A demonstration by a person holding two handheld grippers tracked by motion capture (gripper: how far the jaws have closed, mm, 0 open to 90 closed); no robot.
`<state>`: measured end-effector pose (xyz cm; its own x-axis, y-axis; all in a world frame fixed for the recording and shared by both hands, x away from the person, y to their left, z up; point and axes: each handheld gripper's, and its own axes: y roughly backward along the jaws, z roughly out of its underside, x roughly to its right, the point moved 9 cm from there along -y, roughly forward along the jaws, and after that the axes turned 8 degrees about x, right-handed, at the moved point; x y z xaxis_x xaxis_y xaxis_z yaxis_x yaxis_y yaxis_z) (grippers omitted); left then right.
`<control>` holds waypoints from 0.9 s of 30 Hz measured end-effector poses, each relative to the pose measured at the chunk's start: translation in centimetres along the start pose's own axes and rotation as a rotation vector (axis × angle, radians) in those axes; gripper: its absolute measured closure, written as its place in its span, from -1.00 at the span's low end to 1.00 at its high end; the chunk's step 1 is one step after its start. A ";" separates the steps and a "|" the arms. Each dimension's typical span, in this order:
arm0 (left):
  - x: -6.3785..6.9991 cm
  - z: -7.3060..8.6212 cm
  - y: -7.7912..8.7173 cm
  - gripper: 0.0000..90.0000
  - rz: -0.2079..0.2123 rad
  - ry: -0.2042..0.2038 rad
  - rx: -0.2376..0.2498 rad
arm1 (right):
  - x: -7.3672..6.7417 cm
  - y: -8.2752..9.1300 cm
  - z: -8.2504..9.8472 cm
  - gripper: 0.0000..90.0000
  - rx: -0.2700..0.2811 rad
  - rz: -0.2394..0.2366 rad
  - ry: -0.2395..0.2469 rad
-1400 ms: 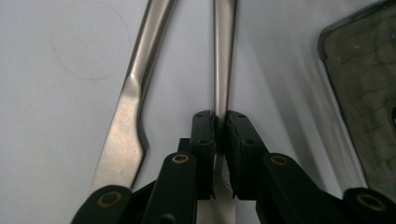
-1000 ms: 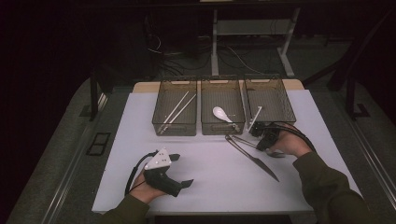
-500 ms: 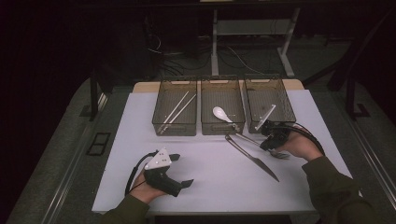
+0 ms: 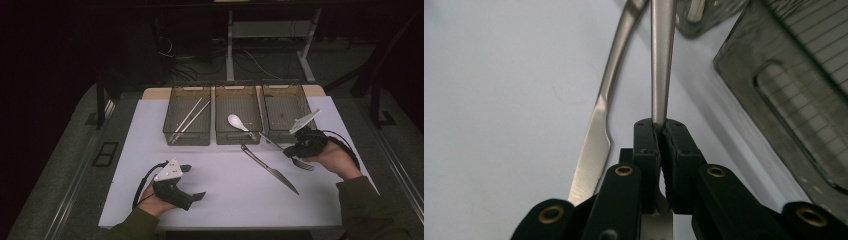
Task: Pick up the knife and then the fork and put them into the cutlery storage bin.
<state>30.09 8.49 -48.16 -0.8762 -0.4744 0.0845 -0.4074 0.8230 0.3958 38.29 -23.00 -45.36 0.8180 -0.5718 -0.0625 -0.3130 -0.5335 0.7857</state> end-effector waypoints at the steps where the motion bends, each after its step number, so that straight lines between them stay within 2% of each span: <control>1: -0.1 0.0 0.0 -1.00 0.002 -0.002 0.000 | 0.0 0.2 -0.1 0.89 0.010 -0.002 -0.004; 15: -0.3 0.1 0.2 -1.00 0.001 0.001 0.005 | 2.4 2.3 -3.1 0.89 0.120 0.037 -0.087; 27: -0.3 0.1 0.2 -1.00 0.001 0.002 0.003 | 6.5 4.0 -5.5 0.89 0.195 0.133 -0.172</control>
<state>30.26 8.81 -48.16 -0.8761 -0.4743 0.0865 -0.4075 0.8243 0.3932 44.99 -25.38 -39.21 0.6750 -0.7331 -0.0832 -0.5123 -0.5469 0.6622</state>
